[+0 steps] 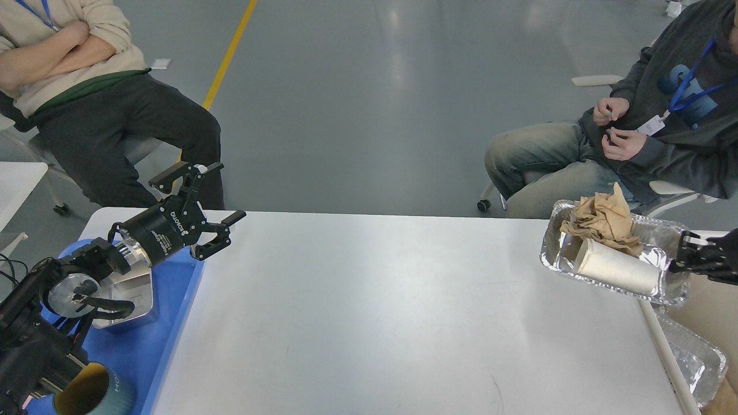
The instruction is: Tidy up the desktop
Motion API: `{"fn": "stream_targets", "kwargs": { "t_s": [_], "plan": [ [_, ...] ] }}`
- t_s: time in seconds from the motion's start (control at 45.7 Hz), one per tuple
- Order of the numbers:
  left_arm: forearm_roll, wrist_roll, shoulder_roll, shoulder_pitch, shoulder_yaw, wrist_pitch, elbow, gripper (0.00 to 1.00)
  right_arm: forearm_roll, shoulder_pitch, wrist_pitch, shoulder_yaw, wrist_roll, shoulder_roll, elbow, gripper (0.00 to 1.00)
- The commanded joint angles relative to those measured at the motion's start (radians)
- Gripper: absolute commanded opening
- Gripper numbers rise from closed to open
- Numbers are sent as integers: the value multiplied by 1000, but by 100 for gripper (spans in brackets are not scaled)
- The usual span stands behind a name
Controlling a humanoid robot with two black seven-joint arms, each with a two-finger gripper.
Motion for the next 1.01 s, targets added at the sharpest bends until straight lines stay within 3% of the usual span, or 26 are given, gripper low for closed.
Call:
{"fn": "stream_targets", "kwargs": {
  "t_s": [0.0, 0.153, 0.656, 0.766, 0.984],
  "plan": [
    [-4, -1, -15, -7, 2, 3, 28, 97, 2, -38, -47, 4, 1, -2, -81, 0],
    [-4, -4, -28, -7, 0, 6, 31, 97, 35, -76, -99, 4, -1, 6, -178, 0],
    [-4, -9, -76, -2, 2, 6, 52, 97, 489, -210, -133, 4, 2, 129, -629, 0],
    [-3, -9, -81, -2, 2, 6, 52, 97, 569, -241, -205, 2, 1, 175, -686, 0],
    [-3, -9, -81, 7, 6, 6, 52, 97, 716, -334, -461, 2, -2, 276, -701, 0]
  ]
}}
